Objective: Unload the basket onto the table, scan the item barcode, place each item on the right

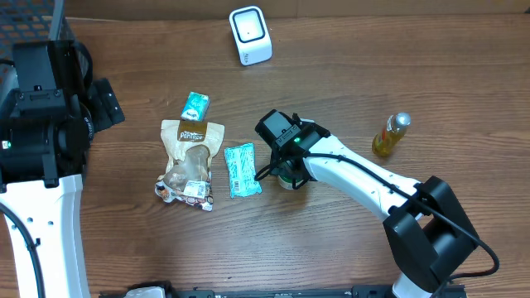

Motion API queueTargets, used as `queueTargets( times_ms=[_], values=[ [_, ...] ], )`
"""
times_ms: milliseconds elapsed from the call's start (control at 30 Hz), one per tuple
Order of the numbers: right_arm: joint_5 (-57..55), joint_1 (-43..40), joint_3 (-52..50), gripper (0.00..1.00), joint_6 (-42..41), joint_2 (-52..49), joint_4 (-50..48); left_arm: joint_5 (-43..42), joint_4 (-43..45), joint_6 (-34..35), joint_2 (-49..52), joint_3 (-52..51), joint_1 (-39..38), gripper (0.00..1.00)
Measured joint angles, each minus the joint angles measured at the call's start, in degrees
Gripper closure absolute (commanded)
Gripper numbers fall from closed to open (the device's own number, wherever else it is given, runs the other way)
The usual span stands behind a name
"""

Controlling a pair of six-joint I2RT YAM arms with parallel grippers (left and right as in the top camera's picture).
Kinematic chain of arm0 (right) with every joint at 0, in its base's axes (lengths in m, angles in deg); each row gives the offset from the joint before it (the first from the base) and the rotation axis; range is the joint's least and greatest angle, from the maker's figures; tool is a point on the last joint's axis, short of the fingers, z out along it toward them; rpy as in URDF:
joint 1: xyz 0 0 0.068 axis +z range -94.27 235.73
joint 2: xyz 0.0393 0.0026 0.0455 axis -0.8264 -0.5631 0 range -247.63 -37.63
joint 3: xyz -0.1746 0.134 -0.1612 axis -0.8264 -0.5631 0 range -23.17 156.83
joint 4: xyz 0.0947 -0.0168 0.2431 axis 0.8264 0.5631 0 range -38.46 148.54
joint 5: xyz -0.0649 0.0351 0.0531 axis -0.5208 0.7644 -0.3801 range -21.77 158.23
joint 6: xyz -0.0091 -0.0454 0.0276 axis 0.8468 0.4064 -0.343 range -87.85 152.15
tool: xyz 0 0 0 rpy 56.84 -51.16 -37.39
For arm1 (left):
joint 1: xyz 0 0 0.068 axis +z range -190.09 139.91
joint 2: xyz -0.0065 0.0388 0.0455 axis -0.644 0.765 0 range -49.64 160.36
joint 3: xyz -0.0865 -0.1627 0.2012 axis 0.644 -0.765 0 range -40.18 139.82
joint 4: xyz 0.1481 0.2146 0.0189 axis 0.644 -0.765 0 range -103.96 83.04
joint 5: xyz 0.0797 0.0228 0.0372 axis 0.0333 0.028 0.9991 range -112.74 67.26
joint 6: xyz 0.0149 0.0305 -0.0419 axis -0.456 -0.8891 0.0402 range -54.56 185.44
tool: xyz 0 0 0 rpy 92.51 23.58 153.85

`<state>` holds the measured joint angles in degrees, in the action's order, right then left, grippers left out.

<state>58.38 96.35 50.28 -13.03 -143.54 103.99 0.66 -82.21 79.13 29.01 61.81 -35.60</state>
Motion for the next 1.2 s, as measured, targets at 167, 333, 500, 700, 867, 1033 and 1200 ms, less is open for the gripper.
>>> queueTargets(
  times_ms=[167, 333, 500, 700, 867, 1033, 1200],
  values=[
    [0.7, -0.07, 0.04, 0.24, -0.11, 0.0, 0.59, 0.0, 0.0, 0.0, 0.0, 0.0, 0.0, 0.01],
    [2.67, -0.04, -0.5, 0.07, -0.04, -0.24, 0.76, 0.02, 0.0, 0.0, 0.0, 0.0, 0.0, 0.01],
    [1.86, -0.02, -0.5, 0.05, 0.02, -0.24, -0.96, 0.02, -0.02, 0.0, 0.0, 0.0, 0.0, 0.0],
    [0.74, -0.02, -0.5, 0.07, 0.04, -0.24, -1.64, 0.0, 0.02, 0.0, 0.0, 0.0, 0.0, 0.0],
    [0.48, -0.04, -0.5, 0.11, 0.02, -0.24, -1.31, 0.02, 0.0, 0.0, 0.0, 0.0, 0.0, 0.0],
    [0.66, -0.02, -0.5, 0.12, -0.02, -0.24, -0.76, 0.0, 0.0, 0.0, 0.0, 0.0, 0.0, 0.01],
    [1.42, -0.02, -0.5, 0.12, -0.02, -0.24, -0.72, 0.02, 0.0, 0.0, 0.0, 0.0, 0.0, 0.01]
  ],
)
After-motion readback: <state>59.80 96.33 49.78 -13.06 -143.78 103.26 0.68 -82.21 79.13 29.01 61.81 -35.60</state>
